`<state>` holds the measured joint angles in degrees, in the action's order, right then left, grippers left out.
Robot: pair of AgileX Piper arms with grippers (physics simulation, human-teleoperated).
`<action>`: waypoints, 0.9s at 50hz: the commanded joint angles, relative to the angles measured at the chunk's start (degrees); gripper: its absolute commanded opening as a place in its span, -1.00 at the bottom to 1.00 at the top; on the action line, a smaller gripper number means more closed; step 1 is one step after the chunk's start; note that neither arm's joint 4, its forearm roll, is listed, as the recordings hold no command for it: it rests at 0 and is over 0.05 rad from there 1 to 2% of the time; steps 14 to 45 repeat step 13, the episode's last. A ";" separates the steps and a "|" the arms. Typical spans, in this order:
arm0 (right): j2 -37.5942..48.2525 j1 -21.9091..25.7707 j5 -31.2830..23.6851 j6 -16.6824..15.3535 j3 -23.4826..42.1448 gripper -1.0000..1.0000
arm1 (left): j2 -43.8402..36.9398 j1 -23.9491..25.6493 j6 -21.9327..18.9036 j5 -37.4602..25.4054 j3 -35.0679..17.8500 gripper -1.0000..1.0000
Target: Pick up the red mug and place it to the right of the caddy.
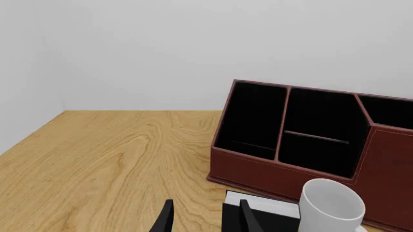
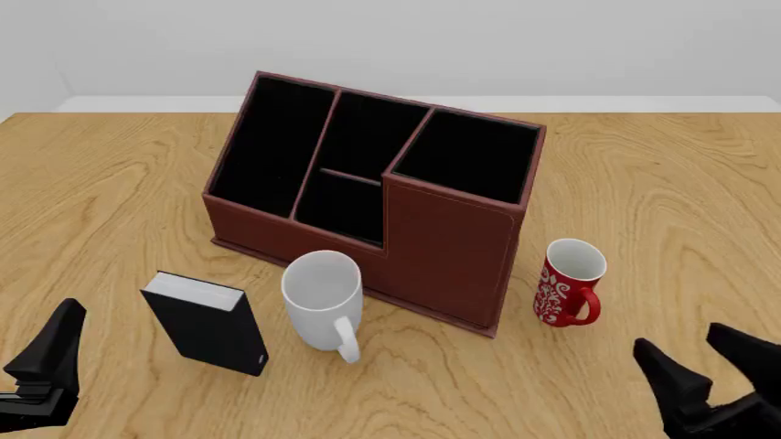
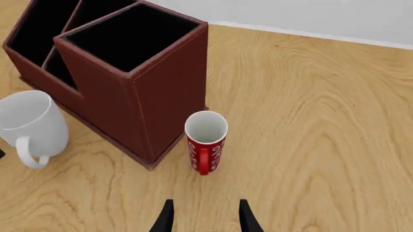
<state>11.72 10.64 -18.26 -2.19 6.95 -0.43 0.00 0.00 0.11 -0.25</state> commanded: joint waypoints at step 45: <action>-11.72 0.54 -19.14 1.27 15.01 1.00 | 0.00 0.00 0.00 0.00 0.00 1.00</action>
